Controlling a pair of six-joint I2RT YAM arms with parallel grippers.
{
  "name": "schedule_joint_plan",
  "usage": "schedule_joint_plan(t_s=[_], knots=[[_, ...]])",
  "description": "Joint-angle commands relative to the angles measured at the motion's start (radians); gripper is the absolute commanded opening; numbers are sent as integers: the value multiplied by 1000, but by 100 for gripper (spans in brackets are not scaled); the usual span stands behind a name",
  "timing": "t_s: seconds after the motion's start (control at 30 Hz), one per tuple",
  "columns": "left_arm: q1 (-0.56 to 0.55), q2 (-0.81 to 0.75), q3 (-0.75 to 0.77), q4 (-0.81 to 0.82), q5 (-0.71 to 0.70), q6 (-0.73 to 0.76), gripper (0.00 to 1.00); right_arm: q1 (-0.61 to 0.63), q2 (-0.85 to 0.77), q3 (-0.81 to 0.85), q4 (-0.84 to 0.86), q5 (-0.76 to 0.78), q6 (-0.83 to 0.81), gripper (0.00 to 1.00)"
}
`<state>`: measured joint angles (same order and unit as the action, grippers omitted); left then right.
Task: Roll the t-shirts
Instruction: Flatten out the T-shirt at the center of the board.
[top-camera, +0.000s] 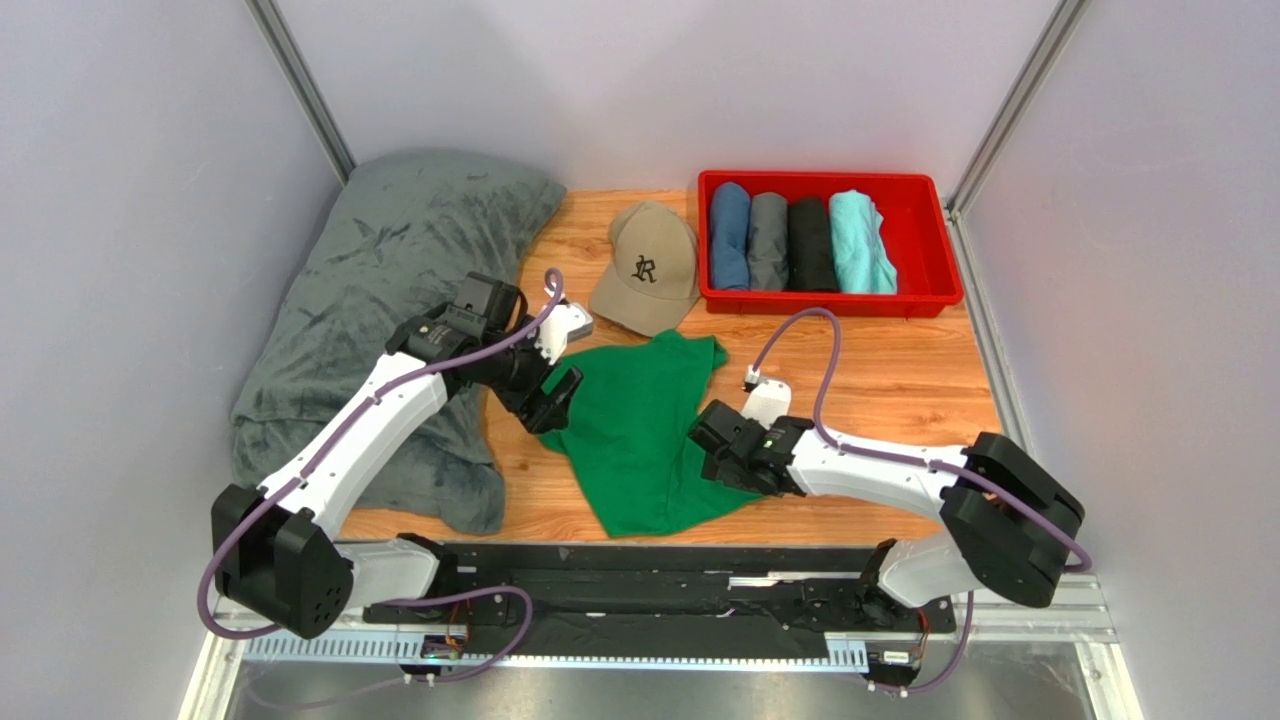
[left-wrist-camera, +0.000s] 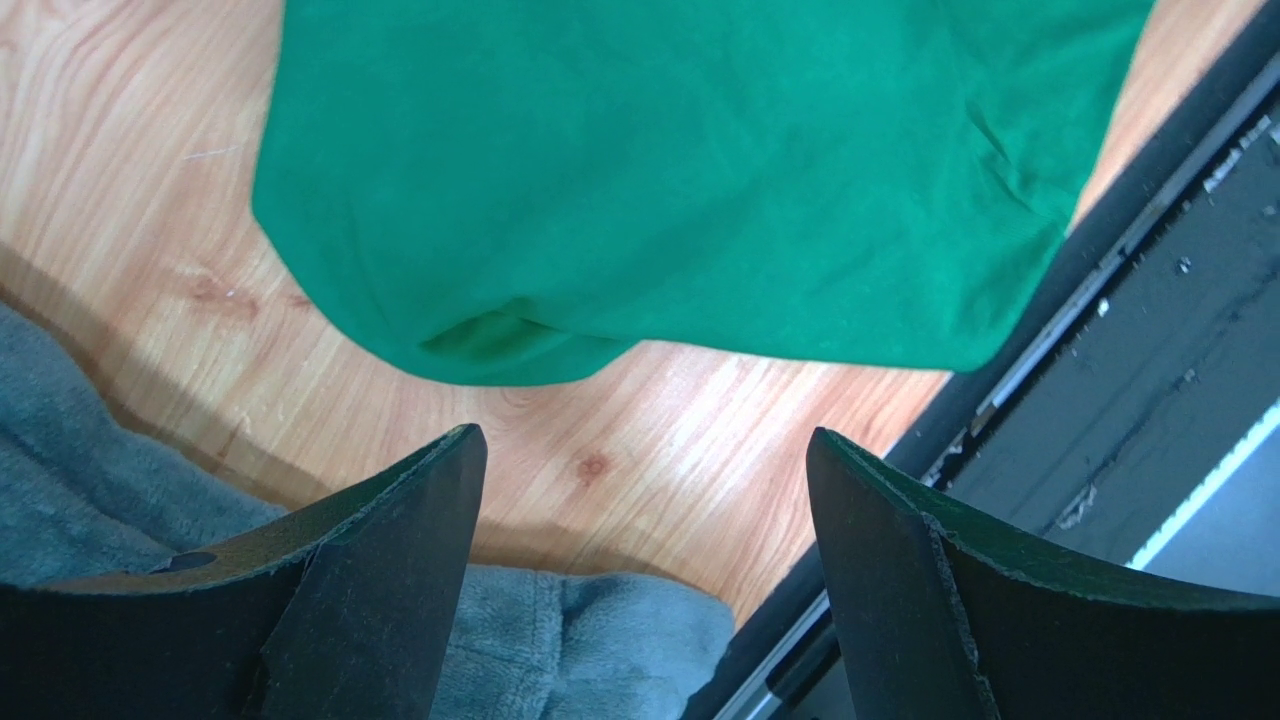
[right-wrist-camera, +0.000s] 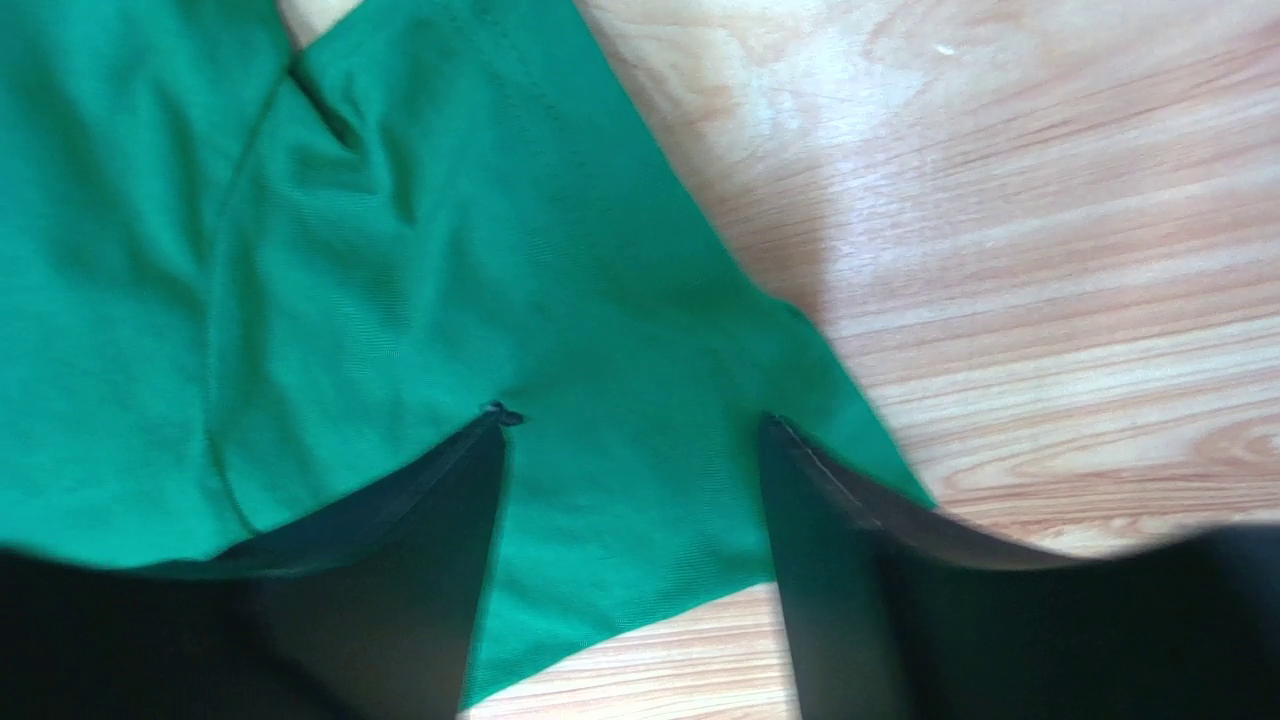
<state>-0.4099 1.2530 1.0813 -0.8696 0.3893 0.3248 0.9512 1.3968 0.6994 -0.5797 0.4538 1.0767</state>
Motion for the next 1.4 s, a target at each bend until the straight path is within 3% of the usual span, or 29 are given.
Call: schedule_joint_plan(t_s=[0.0,0.1,0.27,0.33,0.37,0.5,0.6,0.77,0.93,1.13,1.23,1.27,1.3,1.37], knots=[[-18,-44,-3,-40,82,69,87,8,4,83,15,22,5,36],[-41,-43,-4,-42,88,74,86,6,-24,181,-35,39,-29,0],[-64,-37,28,-43,114,53,85,6,-59,339,-126,83,-98,0],[-66,-32,43,-45,115,51,85,4,-59,368,-196,120,-97,10],[-66,-32,45,-46,115,53,85,3,-64,356,-210,129,-92,24],[-66,-41,35,-43,117,51,85,-14,-130,197,-174,88,-31,55],[-66,-47,32,-43,125,48,85,-15,-196,77,-71,60,-9,63],[-72,-35,52,-66,135,46,85,-19,-216,-20,-60,63,25,74],[-86,-29,65,-78,134,48,85,-19,-217,-121,53,10,38,76],[-110,-6,68,-81,132,37,86,-19,-124,-104,76,-13,60,68],[-124,8,78,-78,134,23,85,-17,-114,-84,101,-38,54,30],[-127,11,84,-75,132,19,85,-19,-116,-65,98,-41,49,10],[-129,16,86,-71,132,11,85,-19,-116,-40,78,-44,31,3],[-130,22,97,-48,131,-16,85,-17,-114,59,46,-37,11,0]])
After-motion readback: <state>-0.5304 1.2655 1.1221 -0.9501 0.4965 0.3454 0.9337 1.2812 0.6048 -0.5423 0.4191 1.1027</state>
